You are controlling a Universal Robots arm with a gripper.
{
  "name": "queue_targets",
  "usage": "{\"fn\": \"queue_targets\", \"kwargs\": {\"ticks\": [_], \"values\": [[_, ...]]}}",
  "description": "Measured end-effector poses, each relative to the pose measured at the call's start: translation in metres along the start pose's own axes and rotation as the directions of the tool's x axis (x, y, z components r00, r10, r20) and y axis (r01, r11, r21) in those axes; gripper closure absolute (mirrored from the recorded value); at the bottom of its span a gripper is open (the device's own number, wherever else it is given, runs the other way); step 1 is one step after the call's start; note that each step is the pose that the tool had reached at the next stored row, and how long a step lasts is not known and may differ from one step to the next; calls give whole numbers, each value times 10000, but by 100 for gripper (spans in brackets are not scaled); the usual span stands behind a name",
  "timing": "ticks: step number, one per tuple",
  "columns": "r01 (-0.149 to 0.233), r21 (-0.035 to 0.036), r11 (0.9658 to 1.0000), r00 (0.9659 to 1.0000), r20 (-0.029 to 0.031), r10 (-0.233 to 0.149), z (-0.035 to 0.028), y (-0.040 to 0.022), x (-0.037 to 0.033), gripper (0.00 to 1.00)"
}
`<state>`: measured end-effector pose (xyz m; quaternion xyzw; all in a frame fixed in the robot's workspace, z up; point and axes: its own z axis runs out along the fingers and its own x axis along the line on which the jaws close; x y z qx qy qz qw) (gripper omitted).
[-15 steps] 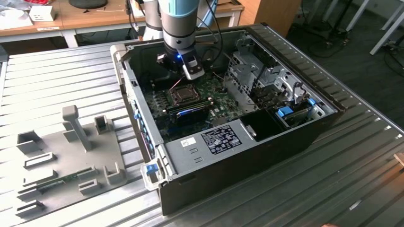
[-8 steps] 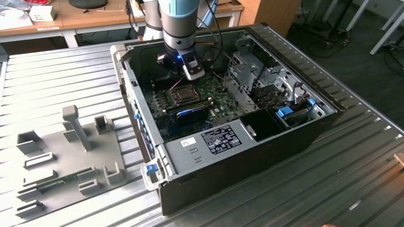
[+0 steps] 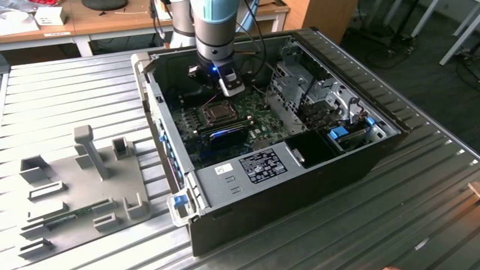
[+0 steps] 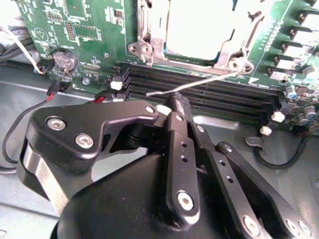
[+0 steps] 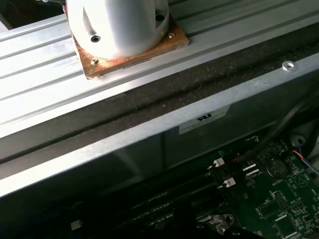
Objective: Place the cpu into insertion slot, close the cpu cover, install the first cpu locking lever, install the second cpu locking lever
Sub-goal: 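Install the first cpu locking lever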
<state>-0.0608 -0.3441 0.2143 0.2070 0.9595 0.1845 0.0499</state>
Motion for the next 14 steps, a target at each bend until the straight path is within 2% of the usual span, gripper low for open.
{"fn": "queue_targets", "kwargs": {"ticks": [8,14], "values": [[-1,1,10000,10000,0,1,60,-3,-52,90],[-22,3,10000,10000,10,22,69,-18,-68,90]]}}
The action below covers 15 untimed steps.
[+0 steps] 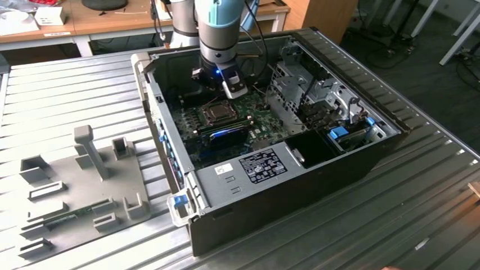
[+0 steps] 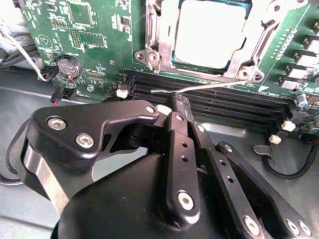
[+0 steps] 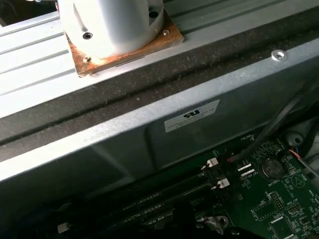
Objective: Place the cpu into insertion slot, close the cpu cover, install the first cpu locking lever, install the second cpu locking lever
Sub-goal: 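Install the first cpu locking lever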
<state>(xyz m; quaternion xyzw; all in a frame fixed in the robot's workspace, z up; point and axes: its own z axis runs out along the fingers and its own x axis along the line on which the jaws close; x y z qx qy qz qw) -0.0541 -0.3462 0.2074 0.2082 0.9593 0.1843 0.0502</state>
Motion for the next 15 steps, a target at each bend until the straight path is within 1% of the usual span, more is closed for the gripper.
{"fn": "queue_targets", "kwargs": {"ticks": [8,15], "values": [[-35,2,10000,10000,14,35,18,-19,-10,90],[-102,2,9999,9999,42,102,44,-30,-10,90]]}}
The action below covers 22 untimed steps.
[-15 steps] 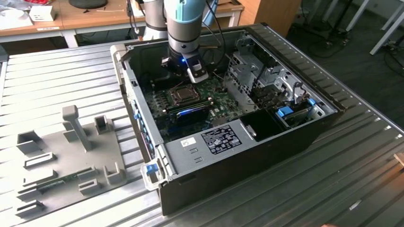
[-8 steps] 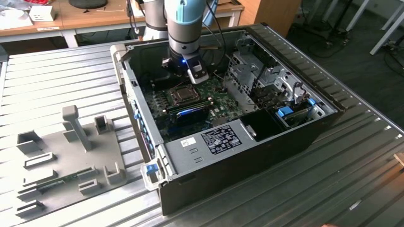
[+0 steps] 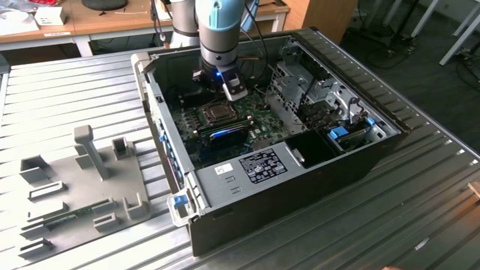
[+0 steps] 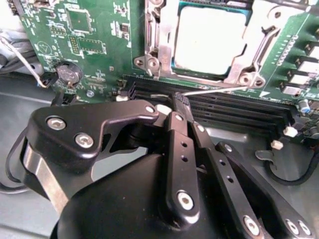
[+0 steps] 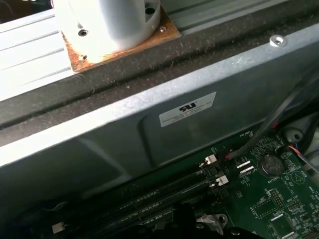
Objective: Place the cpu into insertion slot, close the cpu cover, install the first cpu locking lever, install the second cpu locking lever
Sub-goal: 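Install the first cpu locking lever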
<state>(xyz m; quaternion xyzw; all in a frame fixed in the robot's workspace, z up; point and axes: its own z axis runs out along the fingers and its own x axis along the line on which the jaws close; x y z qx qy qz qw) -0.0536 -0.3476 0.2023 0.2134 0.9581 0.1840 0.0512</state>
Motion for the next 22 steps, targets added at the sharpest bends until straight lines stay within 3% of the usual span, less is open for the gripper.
{"fn": "queue_targets", "kwargs": {"ticks": [9,22], "values": [[-130,16,9999,9999,60,130,30,1,18,90],[-203,14,9998,9998,89,202,42,3,67,90]]}}
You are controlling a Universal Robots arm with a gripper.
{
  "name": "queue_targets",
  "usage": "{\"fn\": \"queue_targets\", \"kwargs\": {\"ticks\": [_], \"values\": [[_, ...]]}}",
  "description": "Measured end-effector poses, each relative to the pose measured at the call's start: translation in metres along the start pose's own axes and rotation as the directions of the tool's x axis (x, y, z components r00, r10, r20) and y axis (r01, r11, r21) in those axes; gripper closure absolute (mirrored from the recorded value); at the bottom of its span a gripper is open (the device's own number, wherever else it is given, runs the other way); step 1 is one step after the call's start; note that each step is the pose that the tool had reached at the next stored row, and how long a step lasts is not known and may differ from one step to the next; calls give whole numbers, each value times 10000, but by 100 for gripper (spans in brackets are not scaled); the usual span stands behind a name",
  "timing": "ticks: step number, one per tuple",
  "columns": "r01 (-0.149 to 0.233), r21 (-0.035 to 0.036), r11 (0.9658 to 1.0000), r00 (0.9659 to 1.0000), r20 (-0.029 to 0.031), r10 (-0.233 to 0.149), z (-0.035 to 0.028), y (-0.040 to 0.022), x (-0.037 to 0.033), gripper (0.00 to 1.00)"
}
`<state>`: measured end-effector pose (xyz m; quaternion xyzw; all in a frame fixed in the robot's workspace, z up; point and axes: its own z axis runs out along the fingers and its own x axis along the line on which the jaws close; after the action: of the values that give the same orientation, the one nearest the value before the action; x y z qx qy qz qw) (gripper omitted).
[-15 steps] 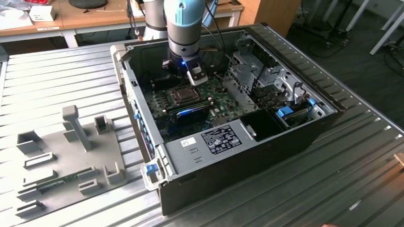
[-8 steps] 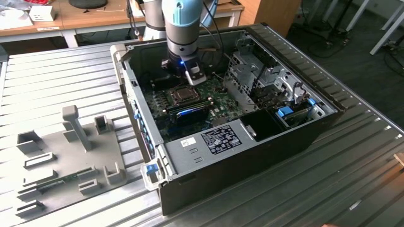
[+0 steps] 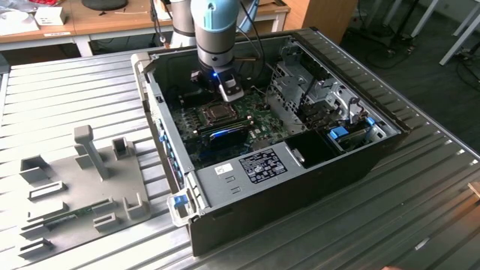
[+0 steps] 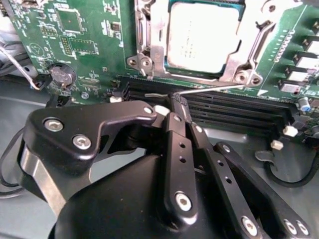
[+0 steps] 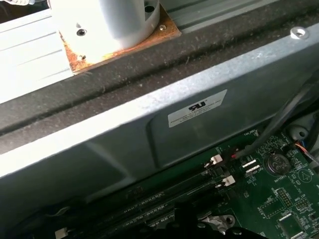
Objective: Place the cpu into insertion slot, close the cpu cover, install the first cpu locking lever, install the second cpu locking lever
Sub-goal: 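Install the first cpu locking lever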
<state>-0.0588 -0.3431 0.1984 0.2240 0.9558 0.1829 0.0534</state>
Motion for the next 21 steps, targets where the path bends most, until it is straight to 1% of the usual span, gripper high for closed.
{"fn": "queue_targets", "kwargs": {"ticks": [10,15,21], "values": [[-59,2,10000,10000,34,59,59,-24,1,90],[-80,13,10000,9999,76,80,91,-37,2,90],[-69,80,9999,9999,113,68,93,-38,2,90]]}}
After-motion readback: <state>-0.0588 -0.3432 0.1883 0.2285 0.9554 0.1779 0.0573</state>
